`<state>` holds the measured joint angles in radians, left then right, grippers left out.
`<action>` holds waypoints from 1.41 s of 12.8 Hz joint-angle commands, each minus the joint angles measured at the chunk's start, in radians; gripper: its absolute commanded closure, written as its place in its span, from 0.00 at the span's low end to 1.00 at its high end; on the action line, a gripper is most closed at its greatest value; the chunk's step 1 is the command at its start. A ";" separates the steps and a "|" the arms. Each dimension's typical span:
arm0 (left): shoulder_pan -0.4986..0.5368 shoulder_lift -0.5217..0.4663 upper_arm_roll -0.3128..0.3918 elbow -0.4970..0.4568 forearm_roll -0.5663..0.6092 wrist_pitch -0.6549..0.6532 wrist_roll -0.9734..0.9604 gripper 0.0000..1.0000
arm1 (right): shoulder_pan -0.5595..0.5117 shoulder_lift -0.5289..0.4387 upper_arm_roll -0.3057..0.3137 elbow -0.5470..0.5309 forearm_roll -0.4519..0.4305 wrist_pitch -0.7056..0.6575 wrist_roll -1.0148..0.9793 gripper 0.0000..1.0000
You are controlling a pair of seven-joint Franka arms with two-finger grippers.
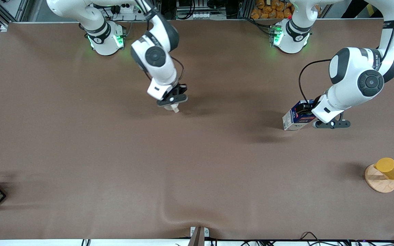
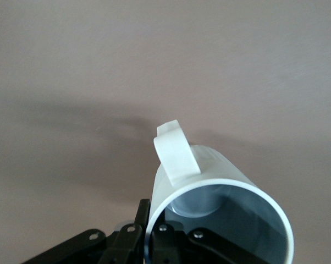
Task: Place milk next to cup
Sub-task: 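Grasp the white mug with the right gripper while the left gripper grasps the milk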
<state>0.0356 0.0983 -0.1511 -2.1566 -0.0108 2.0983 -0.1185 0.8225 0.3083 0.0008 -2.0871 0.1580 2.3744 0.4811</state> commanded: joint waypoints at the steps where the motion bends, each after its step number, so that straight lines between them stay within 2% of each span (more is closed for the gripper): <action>1: -0.002 -0.002 -0.002 -0.008 -0.020 0.009 -0.030 0.00 | 0.093 0.052 -0.016 0.007 0.038 0.073 0.067 1.00; 4: -0.003 -0.002 -0.019 -0.006 -0.020 0.006 -0.070 0.00 | 0.136 0.115 -0.016 0.039 0.038 0.109 0.132 1.00; 5: -0.003 -0.002 -0.019 -0.006 -0.020 0.006 -0.070 0.12 | 0.132 0.120 -0.016 0.065 0.038 0.105 0.125 1.00; 6: -0.003 0.000 -0.019 -0.005 -0.020 0.005 -0.070 0.20 | 0.116 0.123 -0.019 0.111 0.038 0.061 0.119 1.00; 7: -0.003 0.004 -0.019 -0.003 -0.020 0.005 -0.070 0.21 | 0.098 0.138 -0.021 0.154 0.037 0.019 0.116 1.00; 10: -0.003 0.006 -0.019 -0.003 -0.020 0.003 -0.070 0.43 | 0.072 0.195 -0.022 0.234 0.028 0.000 0.114 1.00; 12: -0.003 0.008 -0.019 0.003 -0.020 0.002 -0.069 0.52 | 0.072 0.235 -0.025 0.251 0.025 0.005 0.116 1.00; 14: -0.003 0.006 -0.019 0.010 -0.020 0.002 -0.064 0.54 | 0.058 0.270 -0.031 0.288 0.025 0.003 0.114 1.00; 15: -0.003 0.006 -0.021 0.023 -0.020 0.002 -0.066 0.54 | 0.034 0.270 -0.031 0.298 0.026 -0.001 0.119 0.43; 16: -0.003 0.005 -0.030 0.038 -0.020 -0.013 -0.067 0.54 | 0.000 0.261 -0.030 0.311 0.028 -0.029 0.117 0.00; 18: -0.003 0.006 -0.053 0.096 -0.020 -0.091 -0.084 0.53 | -0.013 0.229 -0.031 0.378 0.028 -0.209 0.114 0.00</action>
<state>0.0310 0.1056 -0.1796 -2.1210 -0.0109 2.0783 -0.1798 0.8416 0.5412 -0.0385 -1.7958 0.1768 2.3079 0.6037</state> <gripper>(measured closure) 0.463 0.692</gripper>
